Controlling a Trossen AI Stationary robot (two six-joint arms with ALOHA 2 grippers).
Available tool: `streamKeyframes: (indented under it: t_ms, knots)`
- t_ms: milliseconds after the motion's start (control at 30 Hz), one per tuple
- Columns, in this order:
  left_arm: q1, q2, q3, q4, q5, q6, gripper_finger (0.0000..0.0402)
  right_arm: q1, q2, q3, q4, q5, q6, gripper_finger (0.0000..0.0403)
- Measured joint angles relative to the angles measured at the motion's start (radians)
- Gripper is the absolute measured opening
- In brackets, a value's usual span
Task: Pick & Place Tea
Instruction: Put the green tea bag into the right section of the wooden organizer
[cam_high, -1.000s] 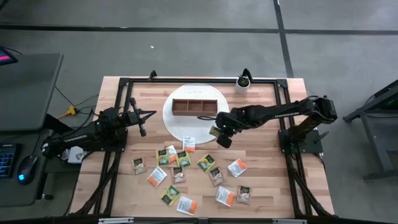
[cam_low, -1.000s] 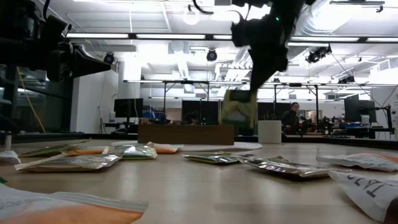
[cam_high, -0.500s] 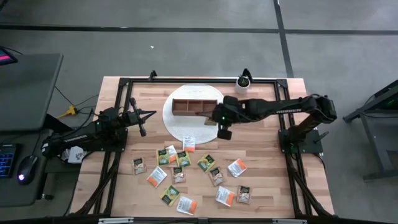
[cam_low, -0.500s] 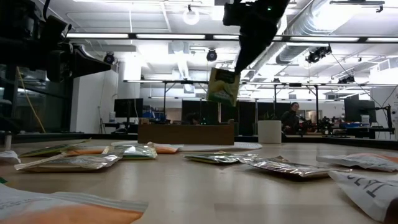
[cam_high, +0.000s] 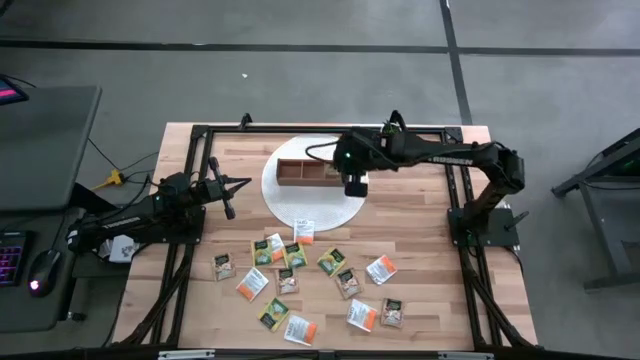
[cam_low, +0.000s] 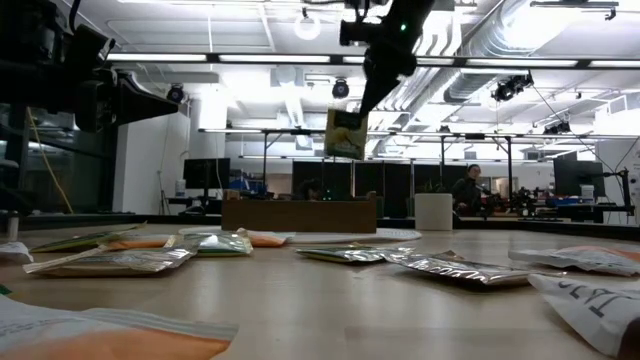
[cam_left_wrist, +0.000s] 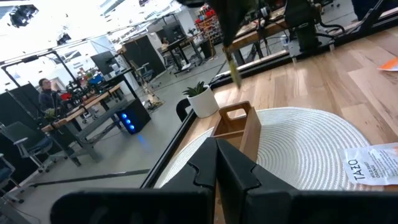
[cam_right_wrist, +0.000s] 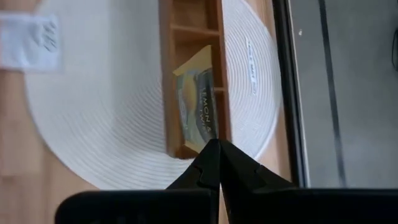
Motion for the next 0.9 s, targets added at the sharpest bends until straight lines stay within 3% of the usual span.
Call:
streamKeyframes:
  t_ms: [400,900]
  knots:
    - [0.000,0.000,0.000,0.000,0.000,0.000,0.0001,-0.110,0.154,0.039,0.008,-0.004,-0.068,0.0000]
    - [0.000,0.000,0.000,0.000,0.000,0.000,0.0001,-0.141,0.170,-0.034,0.091,-0.061,-0.043,0.0000]
